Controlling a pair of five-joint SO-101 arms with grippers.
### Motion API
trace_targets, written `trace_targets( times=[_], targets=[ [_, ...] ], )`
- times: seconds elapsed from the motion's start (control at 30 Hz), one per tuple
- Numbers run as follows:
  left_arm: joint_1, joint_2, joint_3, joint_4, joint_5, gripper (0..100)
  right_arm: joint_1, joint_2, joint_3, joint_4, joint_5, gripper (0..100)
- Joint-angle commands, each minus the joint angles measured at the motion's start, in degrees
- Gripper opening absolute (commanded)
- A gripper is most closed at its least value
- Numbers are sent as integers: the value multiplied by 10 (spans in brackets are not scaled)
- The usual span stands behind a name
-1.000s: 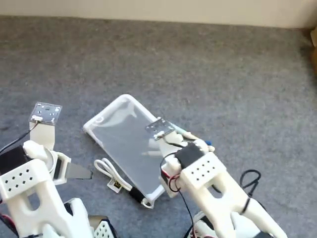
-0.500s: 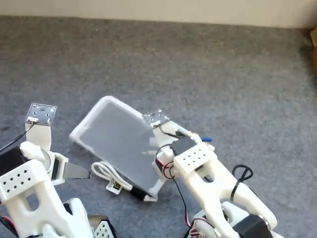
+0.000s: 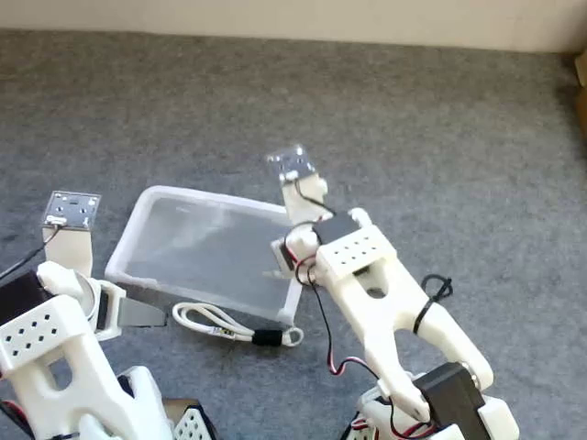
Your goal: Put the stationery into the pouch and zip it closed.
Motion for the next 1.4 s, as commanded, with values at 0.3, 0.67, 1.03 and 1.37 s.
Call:
trace_targets(
  times=[0.3,0.67,1.03,1.37],
  targets=[
    [-4,1,-6,-33,69,425,-21,-7,-263,372,-5,47],
    [-5,1,-4,-40,80,425,-42,-38,-266,427,-5,3],
    [-2,1,-5,-40,83,425,-42,-215,-103,329,-6,9],
    [-2,1,-4,-40,83,425,-100,-250,78,206,-160,11]
  ],
)
